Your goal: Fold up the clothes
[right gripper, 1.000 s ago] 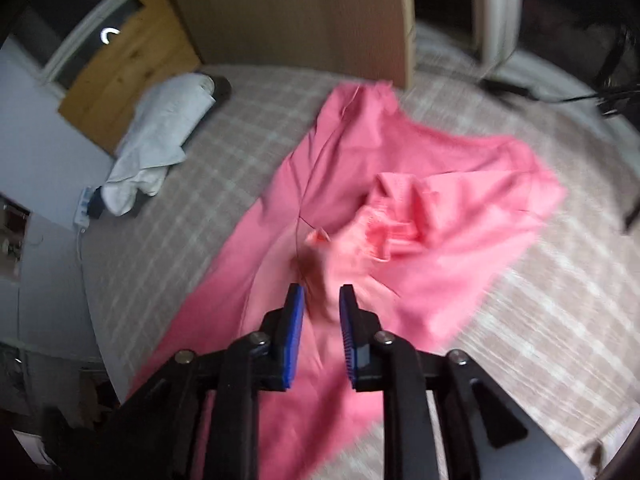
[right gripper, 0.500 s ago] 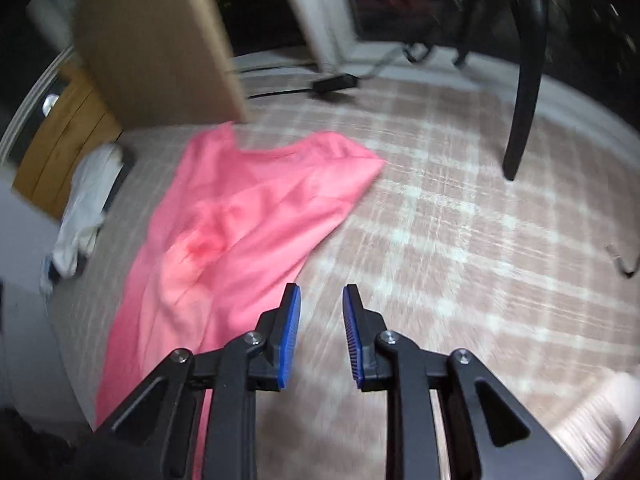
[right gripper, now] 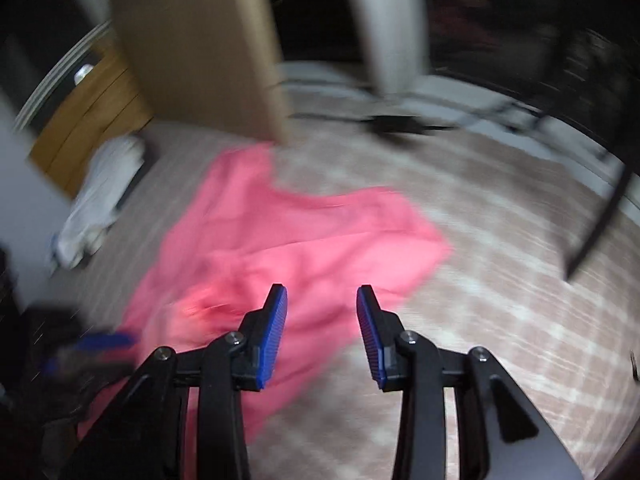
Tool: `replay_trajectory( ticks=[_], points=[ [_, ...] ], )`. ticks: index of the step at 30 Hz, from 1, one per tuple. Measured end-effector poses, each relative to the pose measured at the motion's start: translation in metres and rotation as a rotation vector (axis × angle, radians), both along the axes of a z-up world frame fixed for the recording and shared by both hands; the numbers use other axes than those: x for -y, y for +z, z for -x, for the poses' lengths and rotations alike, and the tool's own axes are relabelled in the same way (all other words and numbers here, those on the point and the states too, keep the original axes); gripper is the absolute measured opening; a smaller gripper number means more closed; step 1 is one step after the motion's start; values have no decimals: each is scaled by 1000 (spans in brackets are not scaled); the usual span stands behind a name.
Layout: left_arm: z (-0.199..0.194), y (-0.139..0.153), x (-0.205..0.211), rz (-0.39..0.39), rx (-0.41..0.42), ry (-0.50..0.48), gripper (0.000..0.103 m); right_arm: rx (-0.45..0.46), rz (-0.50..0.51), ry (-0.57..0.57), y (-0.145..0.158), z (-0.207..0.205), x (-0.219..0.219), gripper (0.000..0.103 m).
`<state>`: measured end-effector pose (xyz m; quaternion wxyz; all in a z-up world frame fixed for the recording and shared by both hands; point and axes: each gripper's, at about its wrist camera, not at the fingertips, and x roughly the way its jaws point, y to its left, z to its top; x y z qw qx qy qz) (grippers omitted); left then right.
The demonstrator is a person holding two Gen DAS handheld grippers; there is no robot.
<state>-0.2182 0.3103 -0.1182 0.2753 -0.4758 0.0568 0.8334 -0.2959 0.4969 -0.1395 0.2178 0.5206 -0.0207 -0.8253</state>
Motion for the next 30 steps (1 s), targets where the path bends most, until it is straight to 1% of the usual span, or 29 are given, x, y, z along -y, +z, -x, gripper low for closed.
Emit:
replay_trajectory(
  ticks=[2, 3, 6, 8, 10, 11, 12, 13, 14, 15, 17, 18, 21, 23, 25, 28, 29, 30],
  points=[
    [9, -3, -1, 14, -6, 0, 27, 21, -4, 43, -4, 8, 18, 36],
    [13, -3, -1, 13, -3, 0, 27, 35, -4, 63, -8, 14, 26, 36],
    [22, -4, 1, 19, -9, -2, 33, 62, -23, 110, -15, 23, 42, 36],
    [26, -7, 2, -7, 3, -10, 33, 70, -27, 161, -19, 27, 52, 36],
    [29, -12, 0, -20, 19, -25, 32, 53, -70, 210, -22, 29, 61, 36],
    [29, -13, -2, -18, 22, -36, 29, 46, -94, 226, -25, 30, 64, 35],
    [28, -14, -4, -16, 23, -47, 25, 44, -103, 246, -25, 28, 65, 28],
    [27, -14, -6, -23, 24, -63, 10, 49, -94, 263, -26, 28, 65, 3],
    [25, -14, -8, -30, 23, -77, 2, 47, -79, 270, -25, 28, 64, 2],
    [23, -13, -9, -27, 16, -83, 2, 42, -64, 275, -24, 29, 62, 2],
    [19, -11, -8, -19, 1, -79, 1, 19, -39, 251, -18, 29, 54, 2],
    [17, -9, -7, -23, -2, -75, 1, 9, -6, 226, -13, 30, 47, 2],
    [10, 1, 7, -70, -18, -33, 1, -8, 116, 156, 4, 34, 26, 2],
    [7, 3, 15, -81, -27, -4, 1, -18, 152, 123, 8, 39, 19, 2],
    [10, -5, 19, -58, -7, 25, 1, -6, 148, 86, 2, 49, 21, 2],
    [15, -14, 25, -34, 17, 87, 1, 31, 77, 67, -16, 61, 32, 2],
    [14, -14, 28, -39, 14, 105, 2, 43, 53, 61, -22, 64, 35, 3],
    [13, -11, 32, -47, 10, 117, 2, 45, 36, 42, -23, 65, 34, 7]
  ],
)
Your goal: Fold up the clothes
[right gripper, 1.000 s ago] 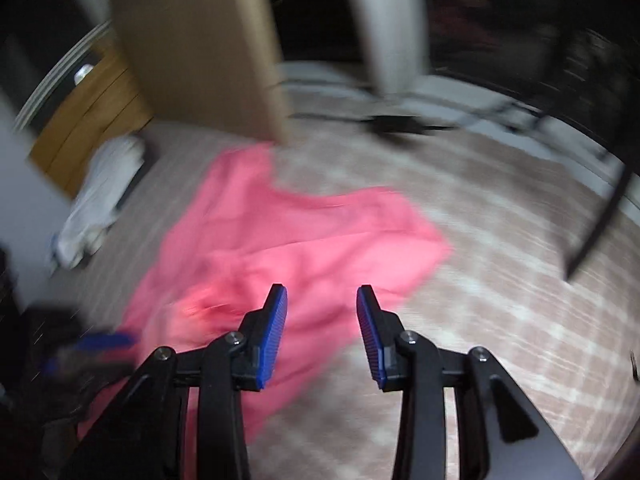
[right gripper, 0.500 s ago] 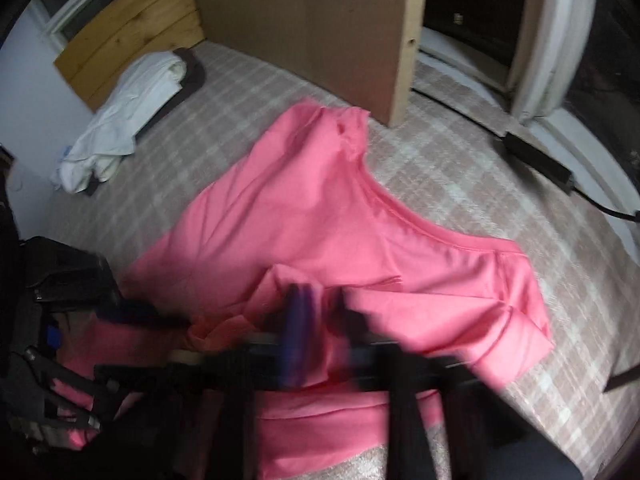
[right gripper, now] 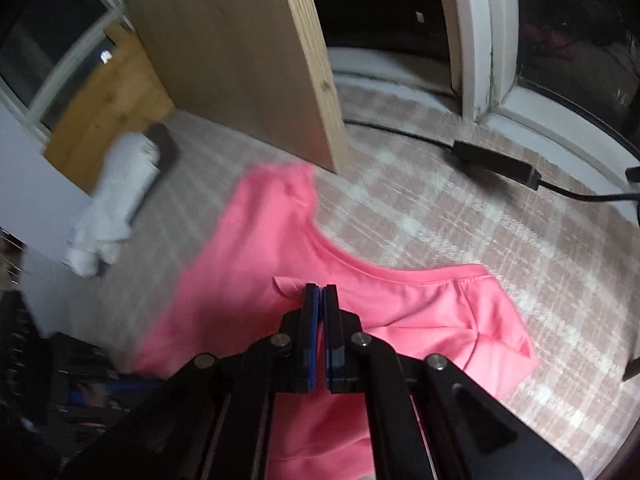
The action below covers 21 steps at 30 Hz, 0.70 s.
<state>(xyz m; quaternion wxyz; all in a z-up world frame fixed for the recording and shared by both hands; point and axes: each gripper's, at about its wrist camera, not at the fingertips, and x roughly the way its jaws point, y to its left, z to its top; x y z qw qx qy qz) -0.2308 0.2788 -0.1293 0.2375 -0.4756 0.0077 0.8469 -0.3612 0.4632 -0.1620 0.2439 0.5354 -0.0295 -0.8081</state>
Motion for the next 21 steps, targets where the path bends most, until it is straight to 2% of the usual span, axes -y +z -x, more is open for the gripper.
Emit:
replay_trajectory(
  ticks=[2, 4, 5, 8, 11, 12, 13, 14, 16, 17, 18, 20, 21],
  points=[
    [-3, 6, 6, -13, -9, 22, 2, -8, 44, -25, 8, -4, -14, 14],
    [-6, 11, 9, -21, -18, 37, 2, -57, 103, -65, 25, -14, -40, 27],
    [-7, 14, 9, -20, -23, 39, 2, -86, 104, -100, 30, -20, -53, 28],
    [-13, 25, 10, -61, -27, 43, 2, -91, 29, -187, 31, -28, -88, 28],
    [-26, 36, 9, -138, -15, 24, 4, -10, 80, -157, 13, -38, -97, 26],
    [-32, 40, 7, -137, -19, 10, 4, 10, 81, -138, 7, -42, -94, 21],
    [-39, 45, 5, -129, -27, -3, 4, 14, 68, -126, 6, -48, -90, 12],
    [-43, 47, 3, -125, -30, -14, 4, 13, 52, -118, 6, -53, -85, 11],
    [-48, 50, -1, -118, -32, -37, 16, 15, 80, -130, 10, -72, -85, 11],
    [-51, 51, -3, -115, -33, -48, 18, 8, 68, -147, 10, -77, -87, 13],
    [-53, 52, -5, -112, -34, -59, 18, 0, 48, -167, 10, -81, -89, 17],
    [-55, 53, -13, -112, -31, -86, 18, -14, 6, -221, 9, -86, -98, 18],
    [-54, 50, -21, -118, -25, -104, 18, -1, 16, -255, 7, -82, -108, 18]
  ],
)
